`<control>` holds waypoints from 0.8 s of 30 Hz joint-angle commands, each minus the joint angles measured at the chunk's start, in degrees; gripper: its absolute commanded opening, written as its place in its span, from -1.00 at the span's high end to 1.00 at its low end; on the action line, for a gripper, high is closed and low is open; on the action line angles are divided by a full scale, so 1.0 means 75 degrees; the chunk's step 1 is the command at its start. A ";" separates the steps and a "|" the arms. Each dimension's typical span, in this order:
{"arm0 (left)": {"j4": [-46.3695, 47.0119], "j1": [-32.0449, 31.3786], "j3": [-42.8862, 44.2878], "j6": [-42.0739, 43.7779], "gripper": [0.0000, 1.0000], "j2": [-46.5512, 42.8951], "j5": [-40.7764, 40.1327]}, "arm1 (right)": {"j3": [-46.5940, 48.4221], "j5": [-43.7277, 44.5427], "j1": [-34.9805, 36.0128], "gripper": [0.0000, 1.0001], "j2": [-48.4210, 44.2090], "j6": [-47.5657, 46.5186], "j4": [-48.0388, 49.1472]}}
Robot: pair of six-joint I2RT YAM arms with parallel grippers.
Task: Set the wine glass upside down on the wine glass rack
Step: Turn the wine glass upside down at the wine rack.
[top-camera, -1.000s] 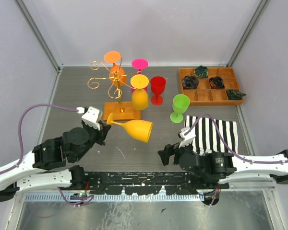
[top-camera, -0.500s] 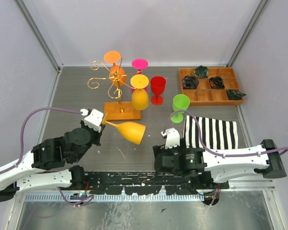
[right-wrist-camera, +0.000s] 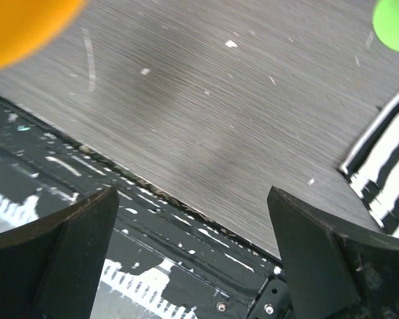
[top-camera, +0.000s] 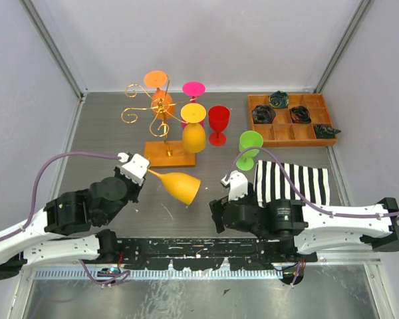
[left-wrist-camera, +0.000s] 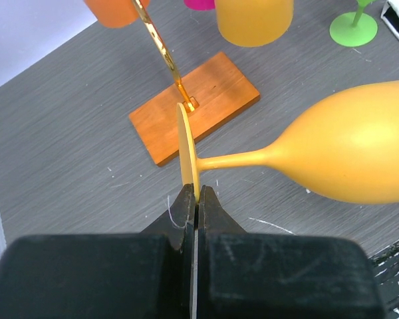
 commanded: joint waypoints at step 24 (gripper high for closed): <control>0.1101 -0.0101 0.0886 0.1406 1.00 0.1670 0.2670 | 0.1039 -0.1237 -0.0231 -0.77 -0.0945 -0.2859 0.3134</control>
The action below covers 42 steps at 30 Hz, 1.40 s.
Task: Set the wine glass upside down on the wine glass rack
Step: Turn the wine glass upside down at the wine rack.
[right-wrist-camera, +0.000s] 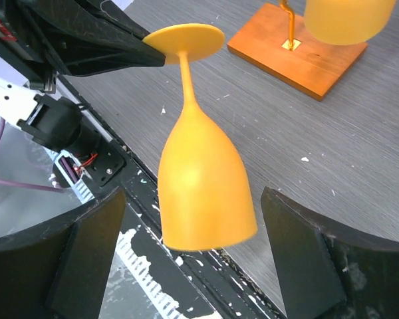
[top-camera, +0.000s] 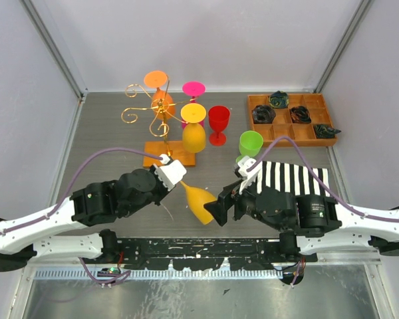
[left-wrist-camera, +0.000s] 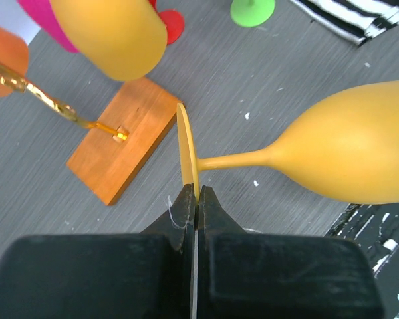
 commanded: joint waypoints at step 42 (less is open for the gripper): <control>0.0545 -0.0276 0.0541 0.0697 1.00 0.0350 0.0709 | -0.0440 -0.5310 -0.3241 -0.03 0.1911 -0.0089 0.2352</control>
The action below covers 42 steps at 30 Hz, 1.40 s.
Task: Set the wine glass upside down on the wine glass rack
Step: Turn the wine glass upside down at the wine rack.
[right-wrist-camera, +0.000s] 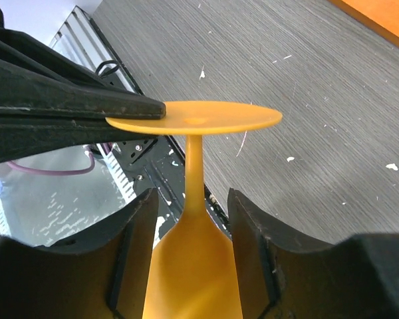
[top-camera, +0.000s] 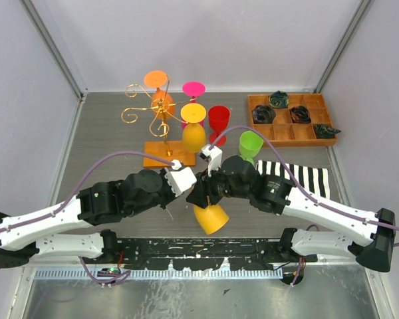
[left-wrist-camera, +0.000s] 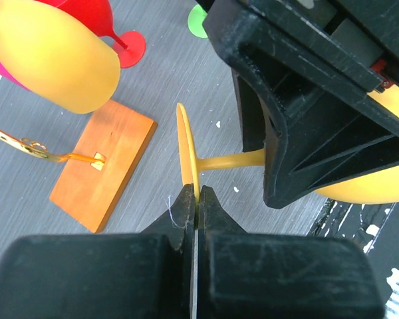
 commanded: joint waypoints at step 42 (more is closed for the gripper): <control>0.0805 -0.0037 -0.0271 -0.0577 -0.05 -0.0909 -0.0947 | -0.0603 0.1069 -0.0022 0.99 -0.0495 0.0457 0.0861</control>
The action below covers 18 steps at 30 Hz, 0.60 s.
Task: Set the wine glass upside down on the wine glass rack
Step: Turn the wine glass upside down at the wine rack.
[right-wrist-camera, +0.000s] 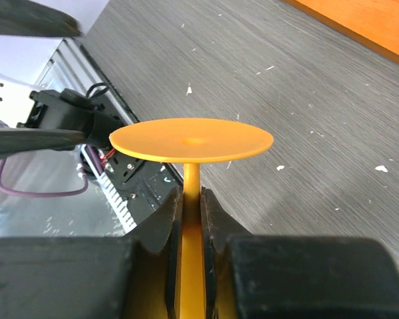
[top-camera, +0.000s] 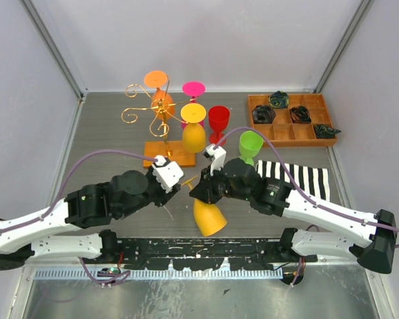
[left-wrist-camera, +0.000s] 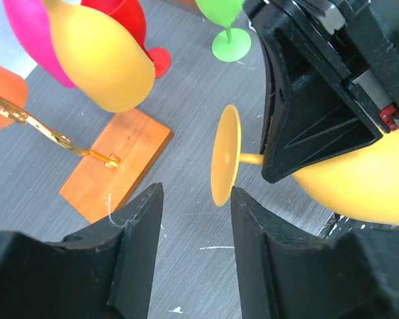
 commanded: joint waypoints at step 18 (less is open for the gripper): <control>0.0178 0.3569 0.1346 -0.0682 -0.21 -0.0348 0.2339 | -0.0462 0.1061 0.0009 0.99 -0.0472 0.0129 0.0611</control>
